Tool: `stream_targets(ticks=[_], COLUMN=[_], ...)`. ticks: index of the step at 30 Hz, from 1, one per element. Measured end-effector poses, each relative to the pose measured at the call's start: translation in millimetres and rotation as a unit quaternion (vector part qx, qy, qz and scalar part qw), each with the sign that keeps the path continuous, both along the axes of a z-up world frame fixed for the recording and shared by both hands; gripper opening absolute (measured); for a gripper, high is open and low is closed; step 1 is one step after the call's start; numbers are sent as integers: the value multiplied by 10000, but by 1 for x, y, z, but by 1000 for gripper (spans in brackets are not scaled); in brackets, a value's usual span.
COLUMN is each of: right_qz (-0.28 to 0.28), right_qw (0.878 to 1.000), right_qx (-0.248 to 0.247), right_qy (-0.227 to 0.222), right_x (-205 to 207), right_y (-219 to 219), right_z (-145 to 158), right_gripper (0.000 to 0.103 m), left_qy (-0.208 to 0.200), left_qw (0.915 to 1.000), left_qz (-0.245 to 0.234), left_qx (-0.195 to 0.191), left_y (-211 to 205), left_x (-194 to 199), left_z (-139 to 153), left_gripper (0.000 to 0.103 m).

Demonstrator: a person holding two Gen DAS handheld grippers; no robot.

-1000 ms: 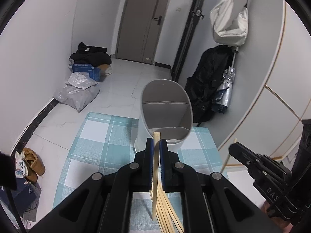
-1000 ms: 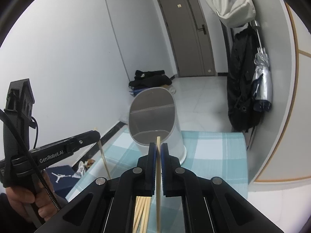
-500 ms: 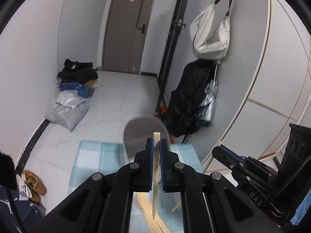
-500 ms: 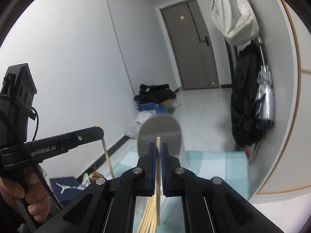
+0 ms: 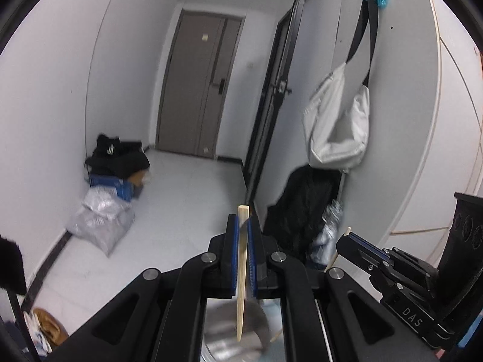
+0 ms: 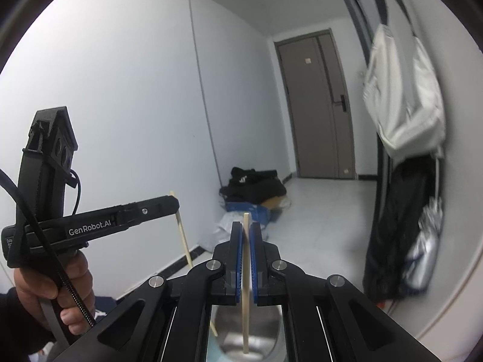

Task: Organize utensils
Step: 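Carry both chopsticks over the white holder and open both grippers to drop them in, then withdraw both open grippers from the holder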

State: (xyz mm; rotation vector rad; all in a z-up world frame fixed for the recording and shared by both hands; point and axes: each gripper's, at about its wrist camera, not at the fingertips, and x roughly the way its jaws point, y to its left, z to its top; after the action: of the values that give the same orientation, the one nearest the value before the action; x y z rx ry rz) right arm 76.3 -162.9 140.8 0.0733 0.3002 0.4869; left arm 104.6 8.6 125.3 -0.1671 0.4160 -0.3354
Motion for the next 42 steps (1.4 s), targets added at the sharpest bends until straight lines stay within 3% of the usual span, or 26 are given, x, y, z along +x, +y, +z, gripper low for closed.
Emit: stream_targets(ticks=[6,12,19,24,28,31,33,35,40,42], right_qz=[185,588,767,960,1114,1127,1112,987,694,560], right_qw=[9997,9968,9951,9913,9880,9873,9881,9902,9941,9956], right_qx=[-165,-447,-622,-879,-1017,-1032,-931,-830,-537,-434], right_qy=[-35,-298,67,210,331,434,508,535,636,616], right_x=[40,51,58,54,52,49,47,42,24,14], right_y=[15,27,32,39,47,49,45,38,21,15], right_z=[-6,-28,-73,-89,-97,-102,-103,-103,-97,-92], right_gripper=[4,4,4,4,6,17,24,32,42,48], left_qy=[-108,-72,173,424,727,821,809,809,882,856], left_qw=[9999,9995,9993,9975,9962,9962,9966,9964,9945,9941], left_qz=[-65,-292,-332,-564,-437,-222,-36,228,550,656], left_qx=[14,19,-21,-1,174,167,155,104,136,125], left_y=[5,5,8,4,6,14,20,29,32,30], left_x=[23,36,43,43,44,41,37,30,13,3], left_z=[-23,-43,-68,-79,-84,-80,-76,-71,-66,-63], left_gripper=[3,3,3,3,5,18,39,47,54,67])
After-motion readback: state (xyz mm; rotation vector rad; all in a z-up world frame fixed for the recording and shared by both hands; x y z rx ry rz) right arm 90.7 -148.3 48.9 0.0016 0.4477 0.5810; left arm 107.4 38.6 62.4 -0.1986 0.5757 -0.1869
